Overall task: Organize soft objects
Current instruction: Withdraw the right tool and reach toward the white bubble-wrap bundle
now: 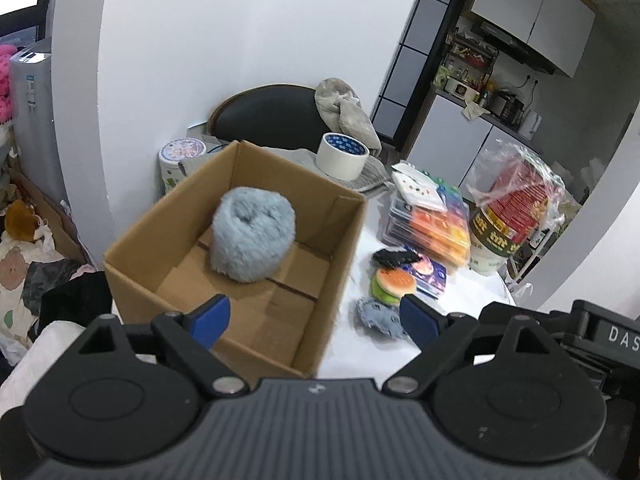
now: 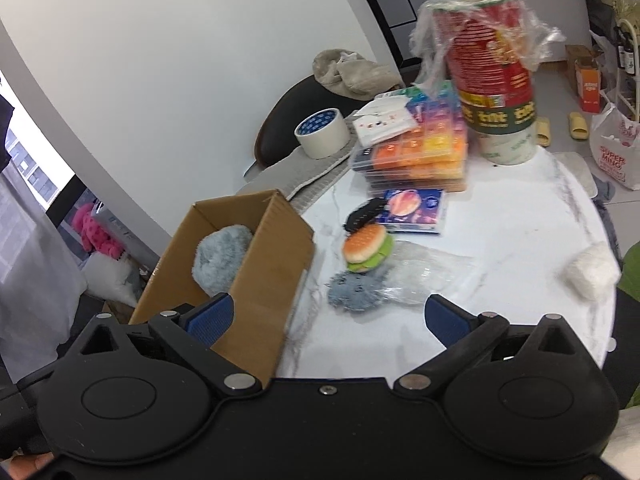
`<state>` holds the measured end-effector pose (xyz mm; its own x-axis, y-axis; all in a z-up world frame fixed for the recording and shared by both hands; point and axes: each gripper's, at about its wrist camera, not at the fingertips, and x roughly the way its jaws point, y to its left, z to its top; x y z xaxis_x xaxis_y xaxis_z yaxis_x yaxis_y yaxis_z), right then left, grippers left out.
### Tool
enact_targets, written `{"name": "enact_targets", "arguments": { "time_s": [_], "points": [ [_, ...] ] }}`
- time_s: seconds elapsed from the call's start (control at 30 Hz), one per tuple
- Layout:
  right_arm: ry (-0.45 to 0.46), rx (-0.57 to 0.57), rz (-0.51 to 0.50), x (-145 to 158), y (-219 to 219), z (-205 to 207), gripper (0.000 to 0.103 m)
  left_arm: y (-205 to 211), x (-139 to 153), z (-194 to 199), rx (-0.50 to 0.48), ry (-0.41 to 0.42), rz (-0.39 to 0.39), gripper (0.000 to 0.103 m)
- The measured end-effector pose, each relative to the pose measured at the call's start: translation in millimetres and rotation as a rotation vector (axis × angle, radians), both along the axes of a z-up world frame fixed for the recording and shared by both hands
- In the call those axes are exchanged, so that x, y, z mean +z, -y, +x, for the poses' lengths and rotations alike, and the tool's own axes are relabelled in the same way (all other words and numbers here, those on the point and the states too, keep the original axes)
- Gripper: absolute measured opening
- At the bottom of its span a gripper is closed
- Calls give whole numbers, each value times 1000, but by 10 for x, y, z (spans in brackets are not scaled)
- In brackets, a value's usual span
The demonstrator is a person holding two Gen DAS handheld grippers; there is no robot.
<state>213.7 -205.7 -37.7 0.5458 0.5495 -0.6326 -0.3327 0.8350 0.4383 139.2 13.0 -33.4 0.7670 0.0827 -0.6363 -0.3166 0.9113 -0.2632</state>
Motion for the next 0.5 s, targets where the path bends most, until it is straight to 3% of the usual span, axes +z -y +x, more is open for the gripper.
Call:
{"name": "enact_targets", "arguments": {
  "time_s": [0.5],
  "points": [
    [52,-30,1,-72,548,-172,103,466,-20,-104,-69,22,14,91]
  ]
}}
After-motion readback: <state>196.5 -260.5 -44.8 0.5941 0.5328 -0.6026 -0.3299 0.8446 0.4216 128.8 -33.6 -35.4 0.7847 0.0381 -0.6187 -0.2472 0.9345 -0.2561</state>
